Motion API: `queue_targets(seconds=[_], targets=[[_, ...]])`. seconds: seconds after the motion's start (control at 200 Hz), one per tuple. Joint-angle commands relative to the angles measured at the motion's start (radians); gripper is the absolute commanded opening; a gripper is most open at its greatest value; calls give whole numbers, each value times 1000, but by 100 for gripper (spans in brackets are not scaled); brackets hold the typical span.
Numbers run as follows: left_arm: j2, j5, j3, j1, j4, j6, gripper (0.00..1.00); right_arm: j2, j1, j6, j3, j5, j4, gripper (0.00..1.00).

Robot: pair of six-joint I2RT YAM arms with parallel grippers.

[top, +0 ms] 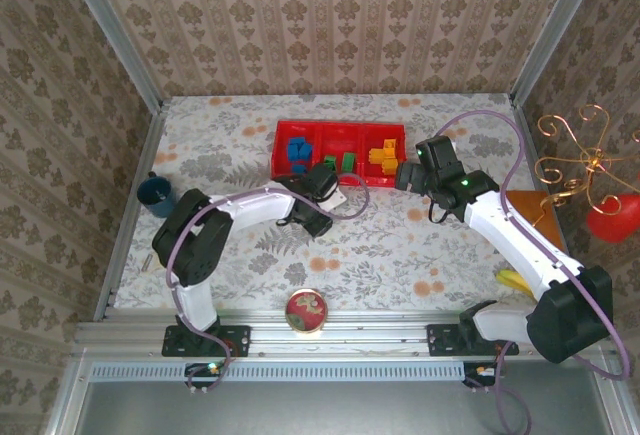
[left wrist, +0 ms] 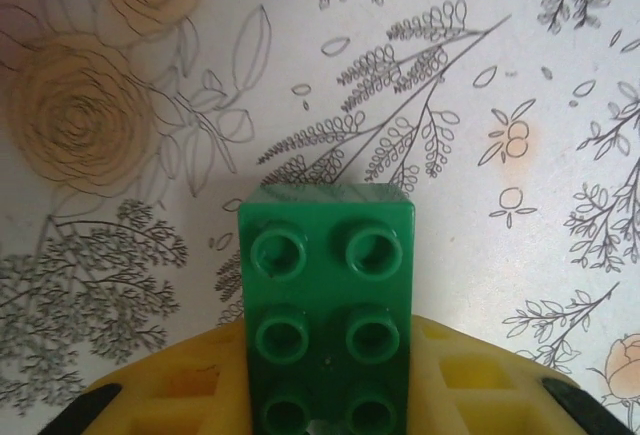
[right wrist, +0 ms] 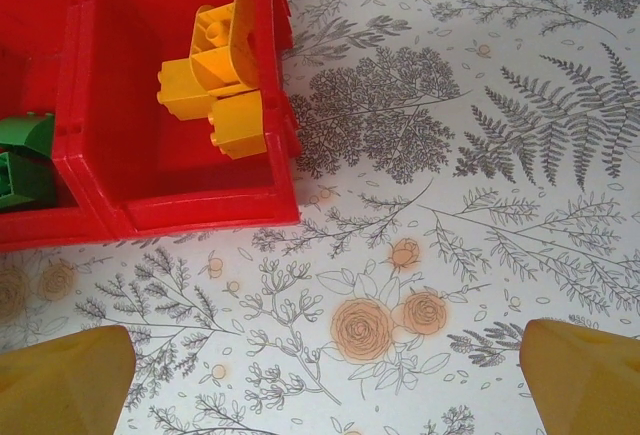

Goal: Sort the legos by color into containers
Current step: Pick up the lego from the center of the table, then place the lego in the container.

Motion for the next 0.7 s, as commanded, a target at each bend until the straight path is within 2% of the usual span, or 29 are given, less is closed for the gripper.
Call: queue_targets(seconds=[0.0,0.435,0.695], targets=[[-62,-29,-6,3,9,-23,19,-30,6,18,-14,37,-21,100],[-146,-51,56,29,20,-83,17,-37,6,24,-22,40,-22,100],[-126,-58,196,61,14,-114,17,-40,6,32,-34,40,-21,100]])
